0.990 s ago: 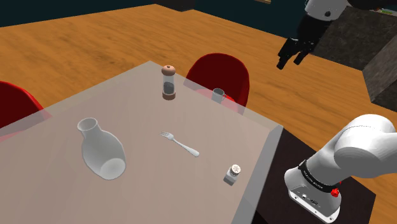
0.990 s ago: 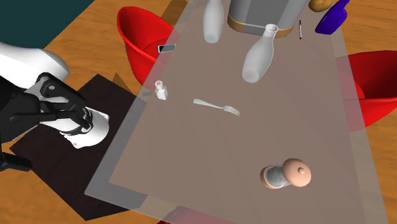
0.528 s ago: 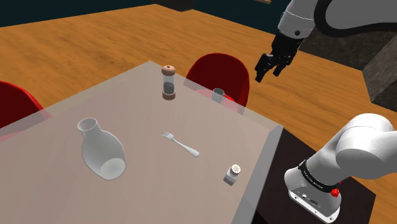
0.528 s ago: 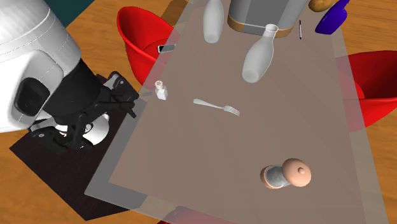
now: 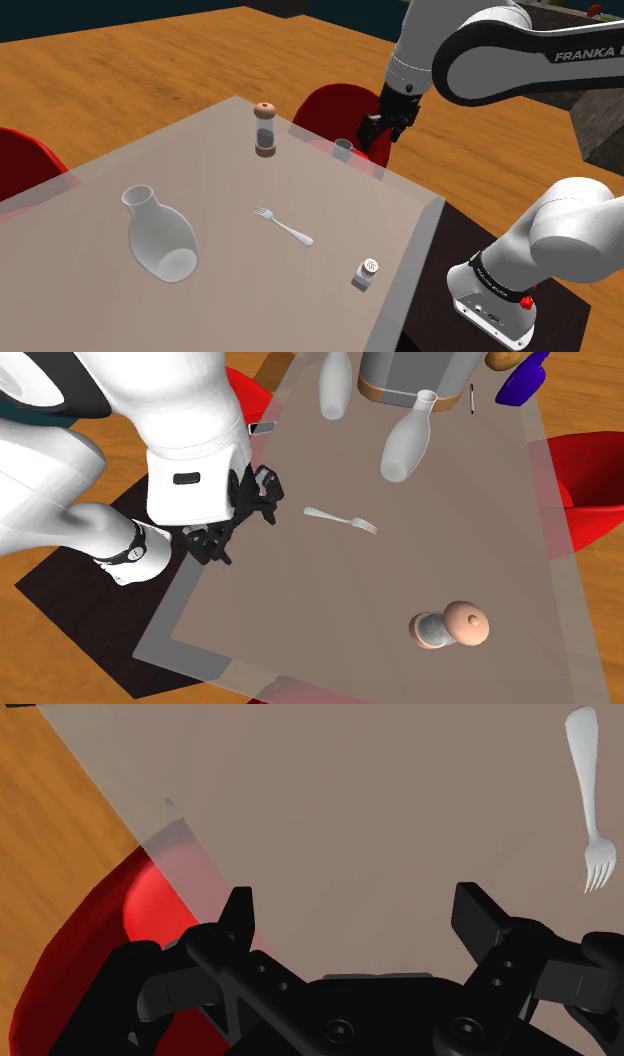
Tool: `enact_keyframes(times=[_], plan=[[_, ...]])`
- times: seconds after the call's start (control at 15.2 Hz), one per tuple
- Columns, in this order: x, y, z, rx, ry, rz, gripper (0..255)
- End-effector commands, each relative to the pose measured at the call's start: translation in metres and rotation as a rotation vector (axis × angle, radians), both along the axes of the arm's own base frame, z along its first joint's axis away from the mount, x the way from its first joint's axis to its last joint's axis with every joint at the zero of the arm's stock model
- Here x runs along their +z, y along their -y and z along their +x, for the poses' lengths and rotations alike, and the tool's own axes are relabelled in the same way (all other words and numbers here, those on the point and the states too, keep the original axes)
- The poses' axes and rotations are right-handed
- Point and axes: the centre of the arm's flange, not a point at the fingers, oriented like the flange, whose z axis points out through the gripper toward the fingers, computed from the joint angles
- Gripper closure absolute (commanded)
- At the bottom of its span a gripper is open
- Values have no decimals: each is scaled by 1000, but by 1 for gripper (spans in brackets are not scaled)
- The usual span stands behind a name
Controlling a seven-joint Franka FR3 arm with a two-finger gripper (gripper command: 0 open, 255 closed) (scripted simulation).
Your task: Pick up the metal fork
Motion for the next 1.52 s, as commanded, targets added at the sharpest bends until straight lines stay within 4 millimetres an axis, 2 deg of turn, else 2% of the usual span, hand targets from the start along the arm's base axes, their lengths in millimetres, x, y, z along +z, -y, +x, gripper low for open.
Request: enact_keyframes(times=[0.0,1.45], plan=[[-16,-20,9,5,3,-3,0],[-183,-248,89,70,29,-42,0]])
